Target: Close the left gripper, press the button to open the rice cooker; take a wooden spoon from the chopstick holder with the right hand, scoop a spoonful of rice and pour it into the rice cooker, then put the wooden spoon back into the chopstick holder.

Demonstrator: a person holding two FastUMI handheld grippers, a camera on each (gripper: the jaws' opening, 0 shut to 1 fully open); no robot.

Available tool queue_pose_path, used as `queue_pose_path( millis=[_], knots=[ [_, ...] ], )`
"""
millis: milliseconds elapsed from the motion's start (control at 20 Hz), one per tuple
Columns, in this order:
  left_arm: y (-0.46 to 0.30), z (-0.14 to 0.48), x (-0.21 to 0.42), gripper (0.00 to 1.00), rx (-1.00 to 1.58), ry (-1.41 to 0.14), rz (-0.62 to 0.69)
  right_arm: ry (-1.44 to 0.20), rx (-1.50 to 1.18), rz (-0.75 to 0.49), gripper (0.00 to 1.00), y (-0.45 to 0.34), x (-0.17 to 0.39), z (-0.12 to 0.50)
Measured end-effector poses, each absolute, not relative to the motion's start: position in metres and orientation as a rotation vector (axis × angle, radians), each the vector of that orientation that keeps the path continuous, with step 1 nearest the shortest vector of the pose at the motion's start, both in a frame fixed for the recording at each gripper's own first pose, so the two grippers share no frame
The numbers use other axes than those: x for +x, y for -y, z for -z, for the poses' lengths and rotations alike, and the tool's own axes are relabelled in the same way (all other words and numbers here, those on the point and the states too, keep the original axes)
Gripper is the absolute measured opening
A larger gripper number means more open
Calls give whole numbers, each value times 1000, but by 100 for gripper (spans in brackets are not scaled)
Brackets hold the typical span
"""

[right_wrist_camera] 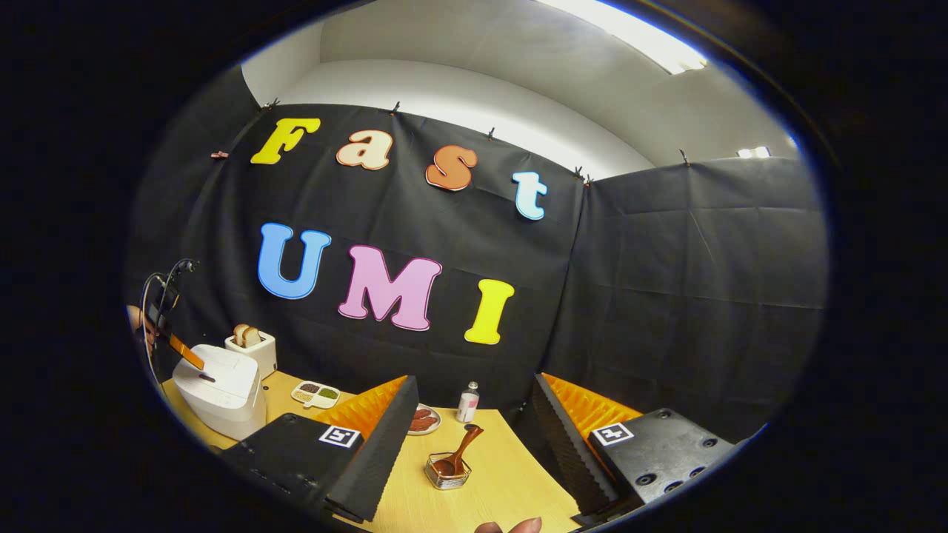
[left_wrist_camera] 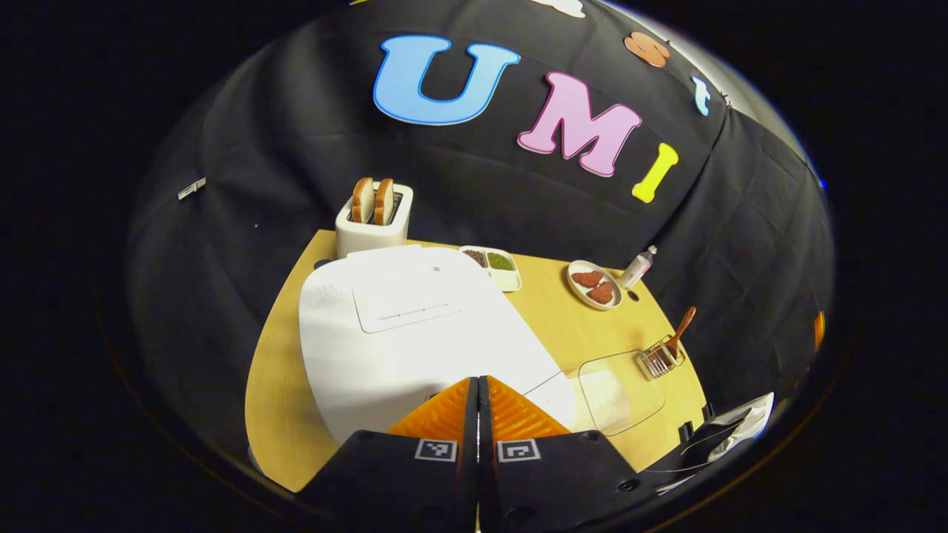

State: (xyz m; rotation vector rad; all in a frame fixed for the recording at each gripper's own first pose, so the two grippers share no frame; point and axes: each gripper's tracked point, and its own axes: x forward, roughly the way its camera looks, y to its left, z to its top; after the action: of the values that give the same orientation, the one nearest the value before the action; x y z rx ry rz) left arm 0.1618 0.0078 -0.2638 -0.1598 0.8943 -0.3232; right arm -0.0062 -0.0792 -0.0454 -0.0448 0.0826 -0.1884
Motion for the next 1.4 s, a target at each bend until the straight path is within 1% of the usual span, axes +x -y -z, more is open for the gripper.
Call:
queue_pose_path(
  millis=[150, 250, 350, 450, 600, 700, 900, 950, 1250, 1400],
  knots=[
    [-5, 285, 161, 6, -140, -938, 308, -81, -41, 206, 97, 83, -8, 45],
    [-5, 288, 163, 6, -148, -937, 304, -86, -46, 202, 97, 82, -7, 47],
    [-7, 293, 155, 6, -170, -980, 299, -91, -47, 195, 97, 81, -7, 48],
    [-8, 294, 156, 7, -190, -990, 299, -92, -41, 183, 97, 78, -6, 48],
    [-9, 292, 158, 7, -175, -998, 288, -81, -41, 173, 97, 75, -6, 46],
    [-5, 282, 162, 7, -172, -958, 290, -75, -42, 175, 97, 78, -7, 46],
    [-2, 246, 174, 6, -204, -801, 279, -75, -47, 185, 97, 80, -10, 48],
    [-4, 242, 173, 6, -201, -794, 276, -78, -42, 183, 97, 80, -11, 49],
    [-11, 288, 163, 6, -193, -941, 263, -81, -35, 173, 97, 76, -19, 51],
    [-12, 295, 160, 6, -192, -966, 273, -96, -52, 170, 97, 76, -23, 57]
  ],
)
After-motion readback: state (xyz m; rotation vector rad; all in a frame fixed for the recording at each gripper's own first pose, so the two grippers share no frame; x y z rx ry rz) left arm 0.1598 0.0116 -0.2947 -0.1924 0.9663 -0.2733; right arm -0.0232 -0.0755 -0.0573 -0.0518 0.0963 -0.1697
